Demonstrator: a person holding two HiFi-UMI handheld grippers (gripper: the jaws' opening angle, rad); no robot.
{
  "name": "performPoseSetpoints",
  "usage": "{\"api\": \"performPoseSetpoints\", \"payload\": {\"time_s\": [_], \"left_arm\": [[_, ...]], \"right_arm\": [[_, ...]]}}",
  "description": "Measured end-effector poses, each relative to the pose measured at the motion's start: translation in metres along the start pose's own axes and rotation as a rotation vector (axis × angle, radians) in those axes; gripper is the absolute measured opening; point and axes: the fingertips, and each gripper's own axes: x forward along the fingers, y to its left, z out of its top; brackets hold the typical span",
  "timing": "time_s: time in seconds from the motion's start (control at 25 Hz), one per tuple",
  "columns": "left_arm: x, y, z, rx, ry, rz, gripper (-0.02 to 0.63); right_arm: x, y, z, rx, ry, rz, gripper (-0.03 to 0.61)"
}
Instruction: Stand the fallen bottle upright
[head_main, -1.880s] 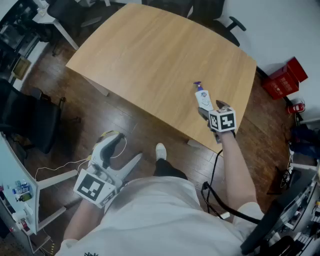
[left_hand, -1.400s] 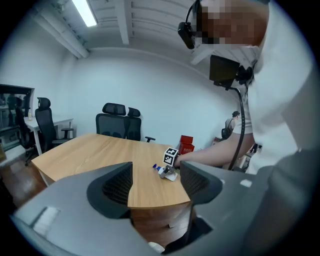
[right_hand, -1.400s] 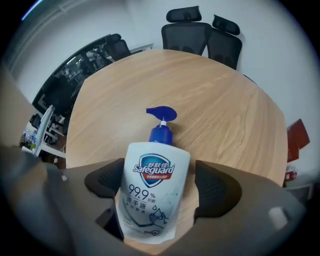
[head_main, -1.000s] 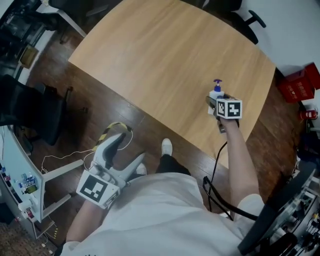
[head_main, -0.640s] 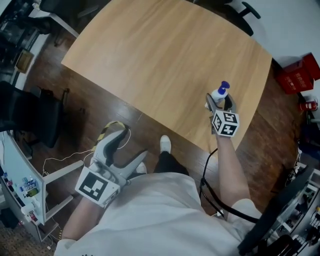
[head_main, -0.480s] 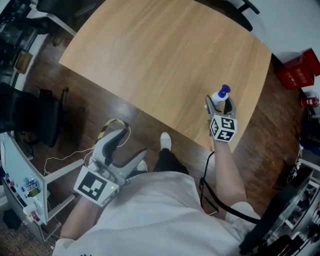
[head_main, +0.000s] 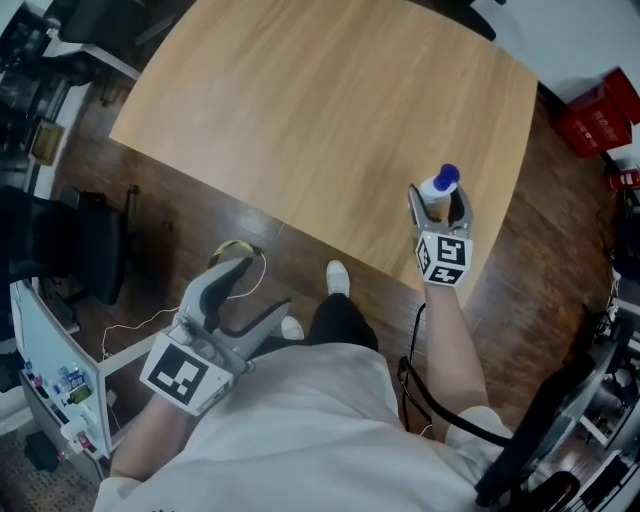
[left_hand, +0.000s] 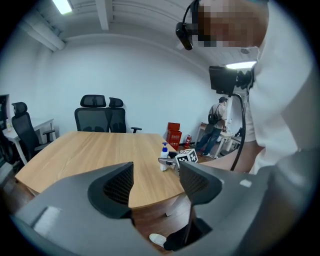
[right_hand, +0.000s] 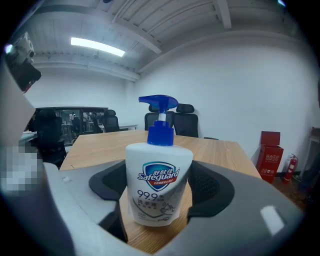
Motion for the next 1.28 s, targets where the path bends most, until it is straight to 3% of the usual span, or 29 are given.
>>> {"api": "performPoseSetpoints", "payload": {"time_s": [0.4, 0.56, 0.68, 0.76, 0.92, 1.08, 1.16, 1.28], "left_arm": [[0.004, -0.017, -0.001, 0.115, -0.049, -0.067, 0.287], [-0.014, -0.023, 0.0, 0.142, -0.086, -0.073, 0.287], [-0.035, -0.028, -0.002, 0.152, -0.1, -0.071, 0.287], [-0.051, -0.03, -0.006, 0.15, -0.115, -0.072, 0.287], [-0.085, -0.037, -0.016, 0.133, -0.16, -0.092, 0.287], [-0.115, -0.045, -0.042, 0.099, -0.22, -0.155, 0.287], [-0.128, -0.056, -0.077, 0.057, -0.175, -0.192, 0.282], [-0.132, -0.065, -0.105, 0.078, -0.122, -0.247, 0.276]], "right_arm": [[-0.012, 0.001, -0.007, -0.057, -0.081, -0.063, 0.374], [-0.003, 0.004, -0.013, -0.058, -0.043, -0.039, 0.374], [-0.005, 0.002, -0.011, -0.028, -0.017, -0.028, 0.488], [-0.018, -0.002, -0.004, -0.027, -0.021, -0.055, 0.512], [-0.072, 0.009, 0.013, -0.034, -0.023, -0.1, 0.512], [-0.149, 0.053, 0.018, -0.03, 0.001, -0.108, 0.511], [-0.201, 0.082, 0.002, 0.002, 0.053, -0.092, 0.512], [-0.264, 0.112, 0.006, 0.061, 0.054, -0.067, 0.511]]}}
